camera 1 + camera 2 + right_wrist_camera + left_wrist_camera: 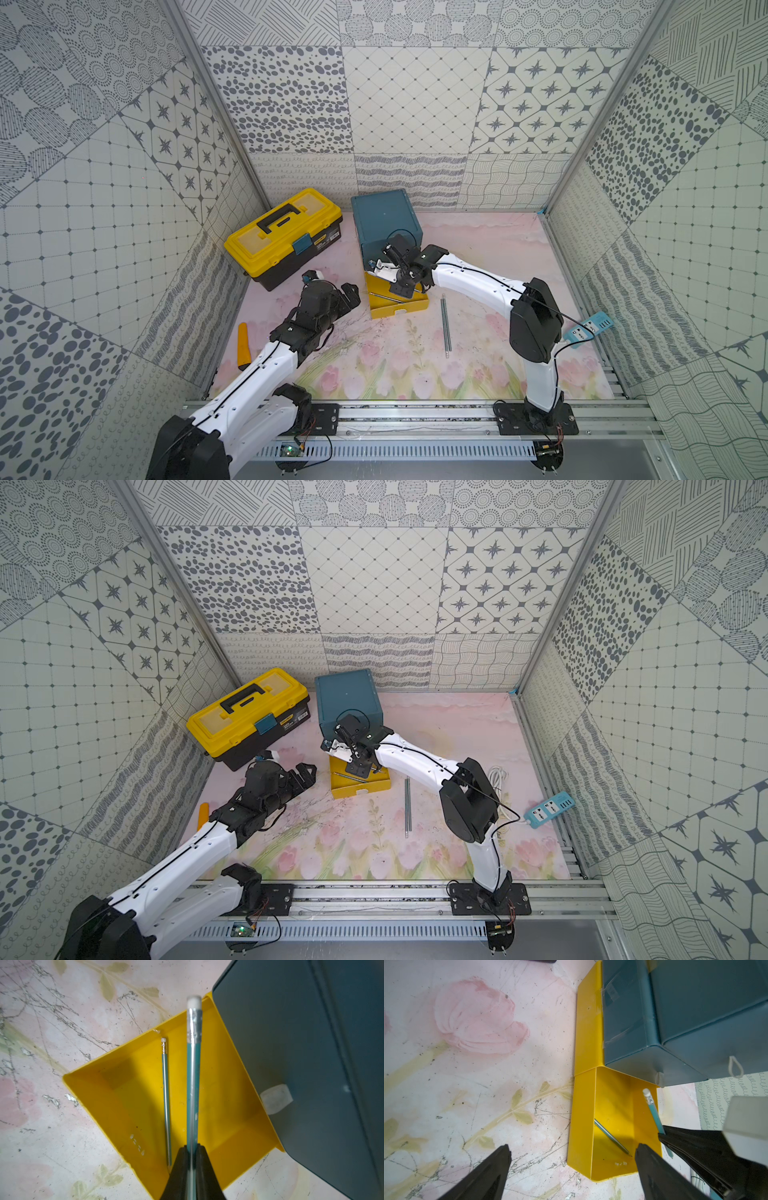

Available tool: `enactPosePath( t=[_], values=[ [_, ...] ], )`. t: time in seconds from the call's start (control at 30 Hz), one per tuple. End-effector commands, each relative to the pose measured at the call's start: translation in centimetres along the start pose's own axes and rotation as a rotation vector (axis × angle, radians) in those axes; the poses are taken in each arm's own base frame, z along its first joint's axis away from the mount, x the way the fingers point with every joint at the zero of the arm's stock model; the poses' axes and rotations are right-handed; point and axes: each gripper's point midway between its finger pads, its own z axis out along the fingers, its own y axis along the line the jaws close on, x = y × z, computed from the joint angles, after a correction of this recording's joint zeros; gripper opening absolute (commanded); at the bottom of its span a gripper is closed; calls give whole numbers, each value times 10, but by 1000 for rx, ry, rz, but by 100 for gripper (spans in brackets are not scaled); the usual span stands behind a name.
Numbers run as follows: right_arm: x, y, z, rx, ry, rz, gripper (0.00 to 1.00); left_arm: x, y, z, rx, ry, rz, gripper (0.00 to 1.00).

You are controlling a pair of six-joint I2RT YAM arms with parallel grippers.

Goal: Please place the pencils in the drawer according to their color
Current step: Place the pencil in the drawer.

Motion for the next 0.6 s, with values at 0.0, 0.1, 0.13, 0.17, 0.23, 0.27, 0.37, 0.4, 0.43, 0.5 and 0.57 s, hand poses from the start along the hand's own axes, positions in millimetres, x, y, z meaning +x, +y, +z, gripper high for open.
enactPosePath(
  t=[0.0,0.1,0.13,0.17,0.23,0.27,0.37,0.4,0.43,0.5,0.57],
  values=[
    [-12,-3,3,1,-28,-12,0,0,8,0,-32,-8,-4,99],
    [-10,-2,11,0,-12,-17,0,0,8,0,-32,-7,-5,99],
    [-9,-2,13,2,-7,-18,0,0,8,0,-32,-7,-4,99],
    [-8,-2,14,3,-2,-18,0,0,8,0,-33,-6,-5,99],
    [-7,-2,17,9,8,-18,0,1,9,0,-34,-4,-6,99],
    [-6,-3,19,10,11,-17,0,1,9,0,-33,-4,-6,99],
    [-6,-2,21,7,14,-14,3,1,9,0,-35,-4,-6,99],
    [-6,-1,21,7,13,-12,4,1,9,0,-35,-5,-7,99],
    [-6,-1,22,5,15,-9,6,1,9,1,-36,-4,-7,99],
    [-5,-1,22,2,15,-3,10,1,9,0,-33,-4,-6,99],
    [-5,0,22,1,17,5,15,2,9,0,-35,-2,-5,99]
  ],
)
